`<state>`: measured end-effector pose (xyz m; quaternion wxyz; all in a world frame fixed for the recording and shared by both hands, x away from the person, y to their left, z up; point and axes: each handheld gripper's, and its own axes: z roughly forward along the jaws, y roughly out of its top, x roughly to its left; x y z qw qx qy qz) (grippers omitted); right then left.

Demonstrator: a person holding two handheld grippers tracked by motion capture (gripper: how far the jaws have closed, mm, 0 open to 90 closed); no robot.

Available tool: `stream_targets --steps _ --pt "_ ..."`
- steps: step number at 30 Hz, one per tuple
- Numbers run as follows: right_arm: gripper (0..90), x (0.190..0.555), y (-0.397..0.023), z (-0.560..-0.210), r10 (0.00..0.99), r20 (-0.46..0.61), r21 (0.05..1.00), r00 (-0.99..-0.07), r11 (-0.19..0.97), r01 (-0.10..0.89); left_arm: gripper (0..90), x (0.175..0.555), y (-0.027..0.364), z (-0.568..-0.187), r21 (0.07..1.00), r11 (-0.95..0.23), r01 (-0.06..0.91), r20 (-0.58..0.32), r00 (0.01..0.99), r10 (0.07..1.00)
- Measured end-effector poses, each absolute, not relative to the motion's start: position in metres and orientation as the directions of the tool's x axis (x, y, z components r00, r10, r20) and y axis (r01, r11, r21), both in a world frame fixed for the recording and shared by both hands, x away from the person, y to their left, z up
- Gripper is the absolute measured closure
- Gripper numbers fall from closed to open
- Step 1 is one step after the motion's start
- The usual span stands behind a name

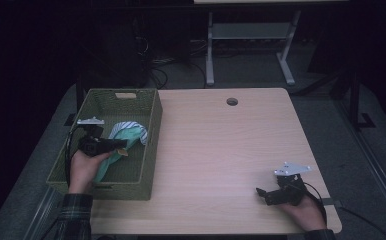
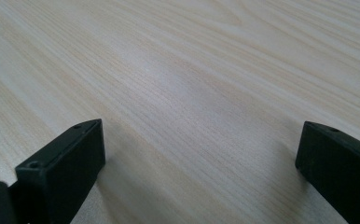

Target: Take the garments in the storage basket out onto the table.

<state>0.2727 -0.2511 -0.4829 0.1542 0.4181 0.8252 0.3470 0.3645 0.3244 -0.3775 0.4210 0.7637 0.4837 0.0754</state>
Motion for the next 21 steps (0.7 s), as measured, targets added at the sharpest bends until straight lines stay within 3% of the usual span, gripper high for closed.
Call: stream_targets --steps 21 --pt "1.0 0.273 -0.251 -0.483 0.798 0.038 0.702 -0.602 0.407 0.584 83.8 0.353 0.336 -0.338 0.830 -0.064 0.553 -0.283 0.518 0.807"
